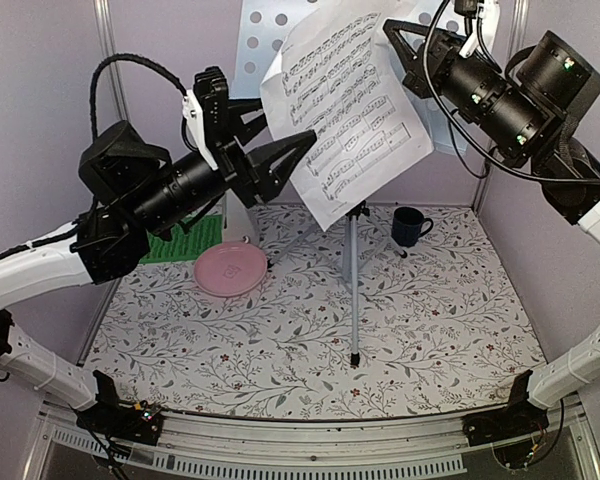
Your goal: Set up the instrument practice props
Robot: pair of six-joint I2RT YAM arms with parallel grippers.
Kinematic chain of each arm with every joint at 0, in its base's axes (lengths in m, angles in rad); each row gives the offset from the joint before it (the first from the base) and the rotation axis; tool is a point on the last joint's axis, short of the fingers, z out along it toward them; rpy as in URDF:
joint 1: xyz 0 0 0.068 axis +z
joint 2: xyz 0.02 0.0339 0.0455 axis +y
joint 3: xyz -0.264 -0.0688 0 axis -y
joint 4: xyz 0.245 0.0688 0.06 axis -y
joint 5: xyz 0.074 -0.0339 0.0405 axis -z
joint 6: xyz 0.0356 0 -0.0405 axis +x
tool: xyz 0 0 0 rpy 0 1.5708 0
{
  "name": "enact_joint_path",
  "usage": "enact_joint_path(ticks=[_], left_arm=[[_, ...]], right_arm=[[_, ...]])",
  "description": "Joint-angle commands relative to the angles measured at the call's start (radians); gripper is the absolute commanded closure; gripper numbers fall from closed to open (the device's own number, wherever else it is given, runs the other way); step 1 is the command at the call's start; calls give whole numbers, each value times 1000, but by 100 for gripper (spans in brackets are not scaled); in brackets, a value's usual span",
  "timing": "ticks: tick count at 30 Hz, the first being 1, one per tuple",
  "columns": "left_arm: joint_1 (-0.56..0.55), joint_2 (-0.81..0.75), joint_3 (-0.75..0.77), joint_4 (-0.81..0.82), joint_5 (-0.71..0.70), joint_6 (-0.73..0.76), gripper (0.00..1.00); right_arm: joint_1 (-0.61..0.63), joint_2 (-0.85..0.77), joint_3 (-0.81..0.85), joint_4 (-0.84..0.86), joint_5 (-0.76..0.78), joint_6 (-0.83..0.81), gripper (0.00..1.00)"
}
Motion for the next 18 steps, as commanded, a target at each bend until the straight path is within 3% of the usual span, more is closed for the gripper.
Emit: enact_joint_path(ticks=[1, 6, 7, 8, 10, 12, 13, 18], left_arm=[[-9, -9, 48, 76, -37, 8, 45], [12, -42, 30, 80, 1, -6, 89], [25, -56, 26, 72, 20, -17, 95], [40, -68, 20, 66, 41, -34, 100], [79, -87, 14, 47, 97, -67, 100], [109, -97, 22, -8, 173, -85, 100], [121, -99, 34, -42, 213, -86, 100], [172, -106, 77, -177, 421, -103, 100]], right_arm=[[0, -8, 6, -53, -90, 9, 100], [0, -28, -13, -115, -156, -18, 97], [0, -38, -25, -123, -175, -29, 82], [0, -56, -42, -131, -197, -49, 59], [0, -91, -92, -141, -238, -105, 20], [-1, -124, -128, -156, -265, -139, 4], [0, -136, -135, -169, -275, -155, 0], [0, -160, -111, -264, -331, -193, 1]])
